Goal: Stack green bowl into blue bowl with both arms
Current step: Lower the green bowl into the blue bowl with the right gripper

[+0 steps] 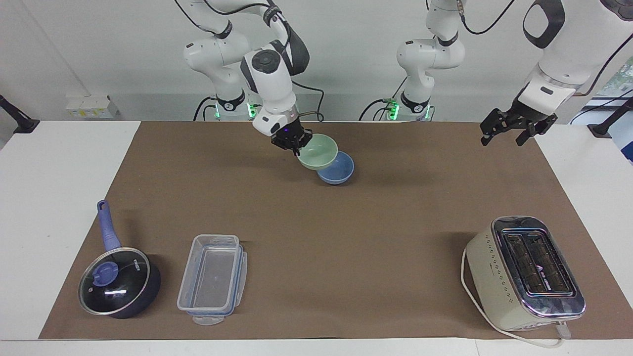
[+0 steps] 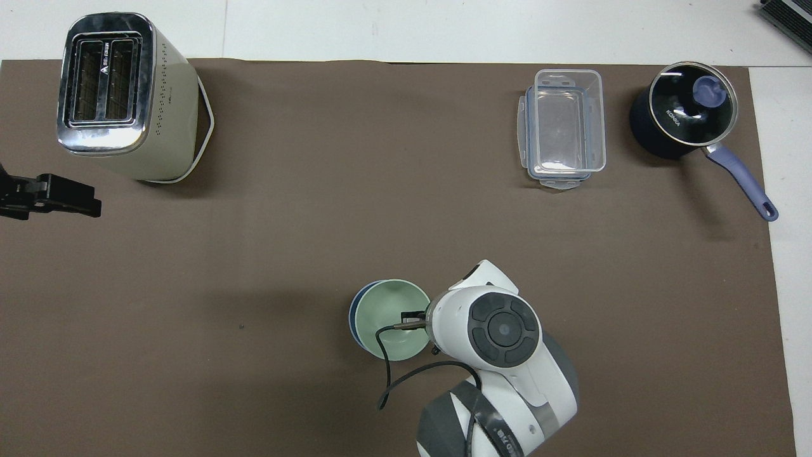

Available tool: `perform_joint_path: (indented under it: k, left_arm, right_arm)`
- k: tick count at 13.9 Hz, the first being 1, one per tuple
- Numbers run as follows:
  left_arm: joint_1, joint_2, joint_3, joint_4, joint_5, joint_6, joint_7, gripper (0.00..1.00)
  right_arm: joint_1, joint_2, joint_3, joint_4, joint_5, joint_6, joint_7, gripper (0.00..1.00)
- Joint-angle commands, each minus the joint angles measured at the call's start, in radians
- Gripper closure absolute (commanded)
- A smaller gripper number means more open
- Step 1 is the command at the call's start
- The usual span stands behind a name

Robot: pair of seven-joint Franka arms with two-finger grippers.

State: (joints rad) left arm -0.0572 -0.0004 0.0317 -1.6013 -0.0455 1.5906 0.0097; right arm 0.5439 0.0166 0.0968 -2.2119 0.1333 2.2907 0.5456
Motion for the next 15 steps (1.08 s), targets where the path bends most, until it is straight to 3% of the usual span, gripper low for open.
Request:
perform_joint_path:
  k: [1,15]
  left_arm:
    - [0.008,0.007,-0.006,0.024,0.019,-0.028,0.004,0.00]
    - [0.008,0.007,-0.007,0.024,0.019,-0.027,0.004,0.00]
  right_arm:
    - [-0.002,0.028,0.001,0.014,-0.014,0.024,0.022,1.00]
    - [0.021,0.065,0.003,0.006,0.006,0.055,0.043,0.98]
